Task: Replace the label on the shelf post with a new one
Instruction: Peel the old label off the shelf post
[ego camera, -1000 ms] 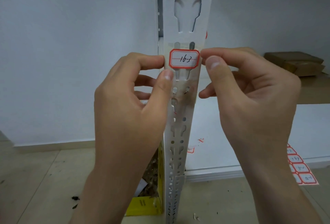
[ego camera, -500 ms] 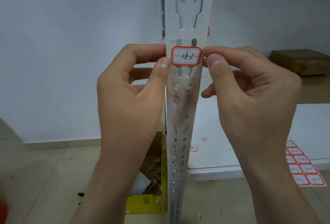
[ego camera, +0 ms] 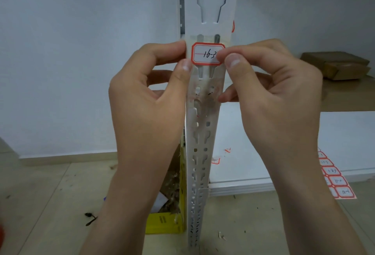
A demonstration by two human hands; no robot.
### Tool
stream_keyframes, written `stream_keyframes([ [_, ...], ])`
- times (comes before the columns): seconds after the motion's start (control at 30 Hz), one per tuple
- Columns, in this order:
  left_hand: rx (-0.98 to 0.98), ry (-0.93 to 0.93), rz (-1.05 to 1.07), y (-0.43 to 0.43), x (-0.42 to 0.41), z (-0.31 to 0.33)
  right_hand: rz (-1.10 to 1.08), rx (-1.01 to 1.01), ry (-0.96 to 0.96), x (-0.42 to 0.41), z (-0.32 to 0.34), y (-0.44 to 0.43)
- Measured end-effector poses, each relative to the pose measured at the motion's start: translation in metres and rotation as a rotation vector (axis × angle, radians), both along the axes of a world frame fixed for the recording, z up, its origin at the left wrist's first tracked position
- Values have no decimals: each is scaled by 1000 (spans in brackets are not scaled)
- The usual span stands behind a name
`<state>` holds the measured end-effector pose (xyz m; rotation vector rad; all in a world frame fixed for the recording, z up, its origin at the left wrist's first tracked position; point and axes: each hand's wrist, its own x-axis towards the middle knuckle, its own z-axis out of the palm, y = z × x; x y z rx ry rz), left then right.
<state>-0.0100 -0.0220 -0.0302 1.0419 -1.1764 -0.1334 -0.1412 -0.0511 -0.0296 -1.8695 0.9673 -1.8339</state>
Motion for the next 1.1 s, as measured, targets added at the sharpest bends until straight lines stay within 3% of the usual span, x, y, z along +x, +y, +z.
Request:
stream_keyframes([
  [0.3, 58, 14, -12, 3, 4, -2, -101, -49, 12, 0, 0, 2],
  [0.63, 90, -6, 8, 5, 2, 0, 38, 100, -51, 3, 7, 6],
  [0.93, 94, 16, 10, 5, 2, -1, -84, 2, 7, 2, 5, 6],
  [1.1, 94, 7, 14, 5, 2, -1, -8, 64, 4, 3, 7, 5],
])
